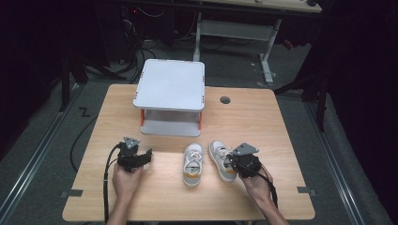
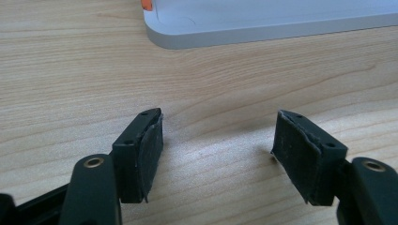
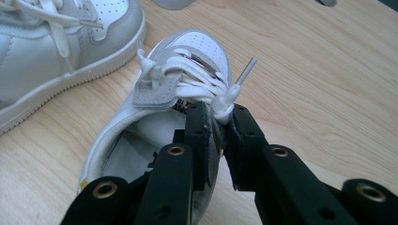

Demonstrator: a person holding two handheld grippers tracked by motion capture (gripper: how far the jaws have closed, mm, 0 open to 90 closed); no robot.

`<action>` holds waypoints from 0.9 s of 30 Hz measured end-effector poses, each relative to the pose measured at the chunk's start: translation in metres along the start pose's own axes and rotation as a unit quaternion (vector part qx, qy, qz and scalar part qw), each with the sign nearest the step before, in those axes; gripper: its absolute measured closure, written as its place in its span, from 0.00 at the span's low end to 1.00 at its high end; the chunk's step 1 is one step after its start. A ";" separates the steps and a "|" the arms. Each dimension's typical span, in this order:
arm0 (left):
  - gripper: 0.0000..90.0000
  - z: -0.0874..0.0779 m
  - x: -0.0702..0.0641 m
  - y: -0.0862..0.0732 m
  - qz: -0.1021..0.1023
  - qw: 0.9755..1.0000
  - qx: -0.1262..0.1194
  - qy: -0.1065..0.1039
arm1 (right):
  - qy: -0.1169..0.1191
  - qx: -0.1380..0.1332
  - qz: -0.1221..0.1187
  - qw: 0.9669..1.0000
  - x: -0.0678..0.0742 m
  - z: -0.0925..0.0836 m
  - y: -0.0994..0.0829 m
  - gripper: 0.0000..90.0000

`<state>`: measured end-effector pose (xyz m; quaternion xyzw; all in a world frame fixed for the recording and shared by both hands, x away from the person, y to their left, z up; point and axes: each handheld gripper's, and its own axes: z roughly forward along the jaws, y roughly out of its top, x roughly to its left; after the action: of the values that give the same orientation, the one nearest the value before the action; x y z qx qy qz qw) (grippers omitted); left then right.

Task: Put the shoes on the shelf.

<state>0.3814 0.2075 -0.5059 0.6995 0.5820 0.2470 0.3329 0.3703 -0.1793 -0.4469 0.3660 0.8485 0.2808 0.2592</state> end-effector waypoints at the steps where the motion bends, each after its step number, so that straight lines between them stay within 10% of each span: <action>1: 0.38 0.000 0.000 0.000 -0.001 1.000 0.000 0.000 | 0.000 -0.001 0.000 1.000 0.002 0.002 0.001 0.89; 13: 0.38 0.000 0.001 0.000 0.000 1.000 0.000 -0.002 | 0.019 0.014 -0.002 1.000 0.021 0.004 0.014 0.85; 27: 0.38 0.000 -0.001 0.000 0.002 1.000 0.000 0.003 | 0.107 -0.017 0.040 0.993 0.020 -0.002 0.005 0.74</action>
<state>0.3813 0.2068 -0.5060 0.7001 0.5816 0.2497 0.3306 0.3591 -0.1613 -0.4465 0.3630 0.8514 0.3424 0.1619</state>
